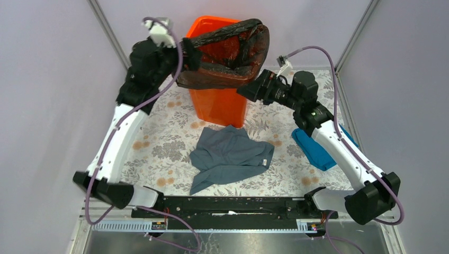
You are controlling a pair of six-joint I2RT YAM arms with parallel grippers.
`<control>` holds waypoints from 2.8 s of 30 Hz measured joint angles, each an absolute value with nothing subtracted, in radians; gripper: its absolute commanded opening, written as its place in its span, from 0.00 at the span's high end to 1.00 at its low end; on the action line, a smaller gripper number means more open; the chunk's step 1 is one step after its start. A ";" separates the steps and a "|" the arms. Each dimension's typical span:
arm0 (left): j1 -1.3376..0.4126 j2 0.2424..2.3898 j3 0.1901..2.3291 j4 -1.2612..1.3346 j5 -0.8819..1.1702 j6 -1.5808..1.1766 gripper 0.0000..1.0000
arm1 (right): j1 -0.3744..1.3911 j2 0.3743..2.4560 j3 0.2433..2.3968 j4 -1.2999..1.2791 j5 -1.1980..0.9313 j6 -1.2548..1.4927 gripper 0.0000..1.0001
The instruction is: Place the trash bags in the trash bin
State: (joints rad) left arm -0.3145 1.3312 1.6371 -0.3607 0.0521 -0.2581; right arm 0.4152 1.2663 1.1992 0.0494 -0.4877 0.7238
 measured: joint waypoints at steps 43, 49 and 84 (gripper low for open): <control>-0.390 1.934 2.203 -0.337 -0.057 0.135 0.43 | 0.495 1.333 1.242 0.123 -0.151 0.962 0.20; -0.388 1.950 2.219 -0.319 -0.099 0.123 0.55 | 0.495 1.345 1.283 0.093 -0.128 0.950 0.34; -0.315 1.945 2.222 -0.194 0.022 -0.048 0.11 | 0.175 1.357 1.277 0.076 -0.411 1.097 1.00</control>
State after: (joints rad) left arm -0.3149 1.9446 2.2223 -0.1940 0.0216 -0.0479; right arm 0.1753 1.3567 1.2766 0.0765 -0.4107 1.0973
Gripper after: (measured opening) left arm 0.695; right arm 0.308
